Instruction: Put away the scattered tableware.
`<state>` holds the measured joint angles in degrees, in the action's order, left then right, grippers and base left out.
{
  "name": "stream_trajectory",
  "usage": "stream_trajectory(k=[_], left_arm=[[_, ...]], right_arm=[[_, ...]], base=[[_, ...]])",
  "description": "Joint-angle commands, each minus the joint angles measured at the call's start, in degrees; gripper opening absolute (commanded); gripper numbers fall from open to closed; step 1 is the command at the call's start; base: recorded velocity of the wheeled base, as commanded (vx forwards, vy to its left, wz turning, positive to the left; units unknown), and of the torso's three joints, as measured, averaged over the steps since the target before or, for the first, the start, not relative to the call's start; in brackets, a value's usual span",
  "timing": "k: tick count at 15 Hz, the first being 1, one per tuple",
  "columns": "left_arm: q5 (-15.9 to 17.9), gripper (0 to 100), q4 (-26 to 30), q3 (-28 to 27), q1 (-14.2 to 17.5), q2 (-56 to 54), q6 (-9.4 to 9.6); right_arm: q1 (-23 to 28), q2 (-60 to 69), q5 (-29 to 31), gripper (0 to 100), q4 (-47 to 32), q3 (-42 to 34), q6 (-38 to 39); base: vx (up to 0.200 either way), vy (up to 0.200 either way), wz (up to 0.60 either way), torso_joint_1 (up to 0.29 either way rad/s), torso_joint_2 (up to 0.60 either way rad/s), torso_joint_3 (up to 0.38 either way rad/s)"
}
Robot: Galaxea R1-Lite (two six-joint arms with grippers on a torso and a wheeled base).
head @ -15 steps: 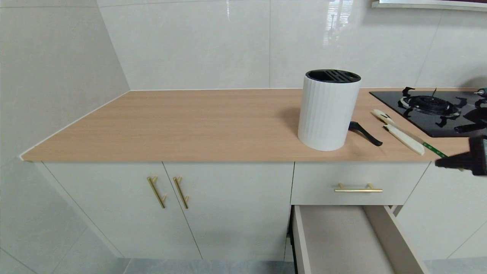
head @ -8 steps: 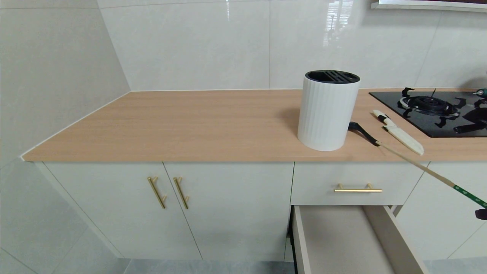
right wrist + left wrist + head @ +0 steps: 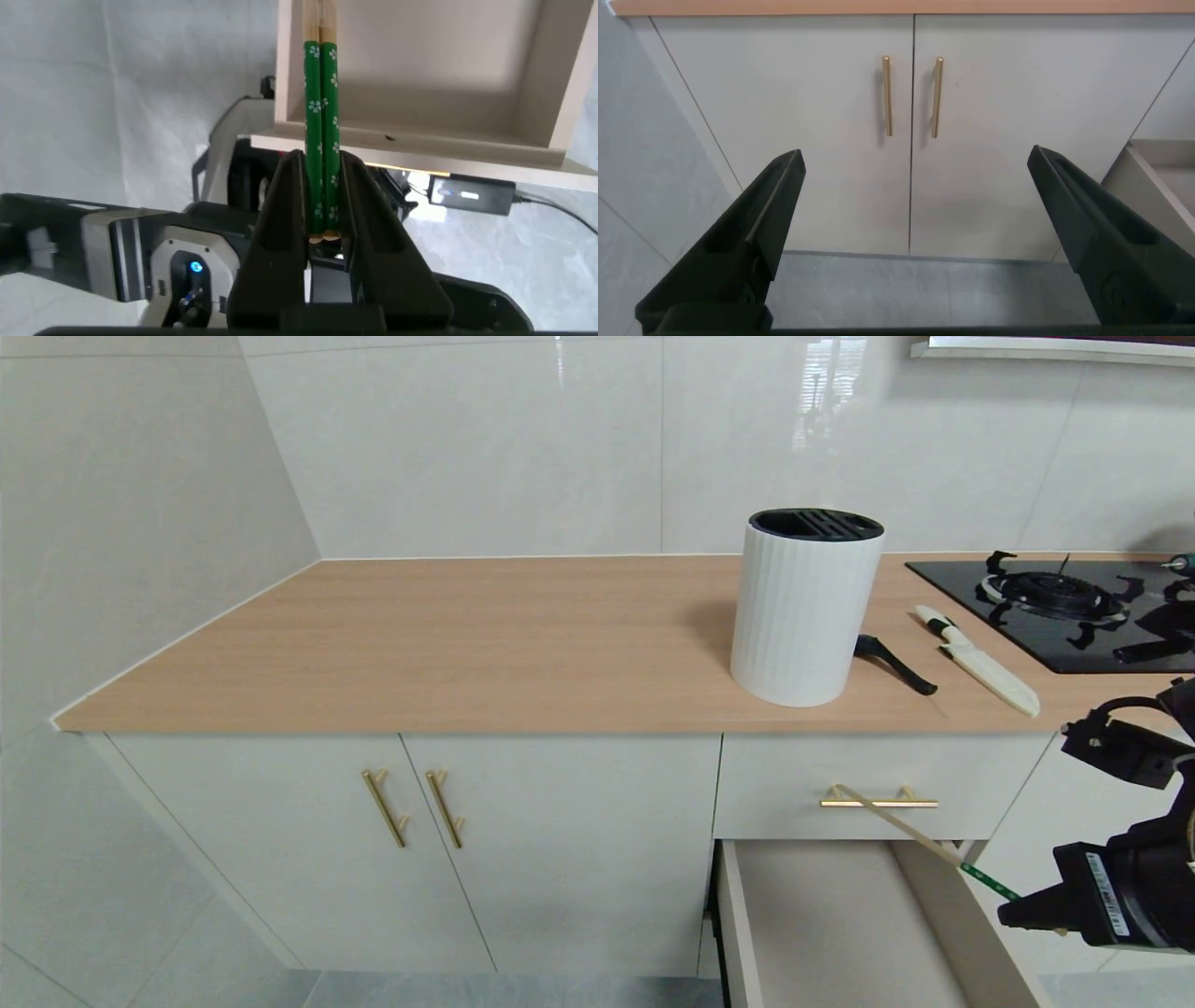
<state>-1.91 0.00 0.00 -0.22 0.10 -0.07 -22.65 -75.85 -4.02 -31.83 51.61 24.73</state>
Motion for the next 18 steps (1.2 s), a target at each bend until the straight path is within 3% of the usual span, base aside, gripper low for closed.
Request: stream_trajectory(k=[1,6,18], left_arm=[[-0.02,100,0.0,-0.09,-0.04,0.08,-0.01],[-0.02,100,0.0,-0.09,-0.04,-0.01,-0.01],[-0.02,100,0.0,-0.09,0.04,-0.01,-0.01]], right_arm=[[-0.2,-1.85,0.68,0,0.63,-2.04,0.05],[-1.78,-2.11,2.18,0,4.94,-5.03,-0.04],[-1.78,-4.92,5.25,0,10.56,-8.28,0.05]], base=[[0.0,0.0,0.0,0.0,0.0,0.0],[0.0,0.0,0.0,-0.019,0.05,0.026],[0.0,0.0,0.0,-0.179,0.44,0.266]])
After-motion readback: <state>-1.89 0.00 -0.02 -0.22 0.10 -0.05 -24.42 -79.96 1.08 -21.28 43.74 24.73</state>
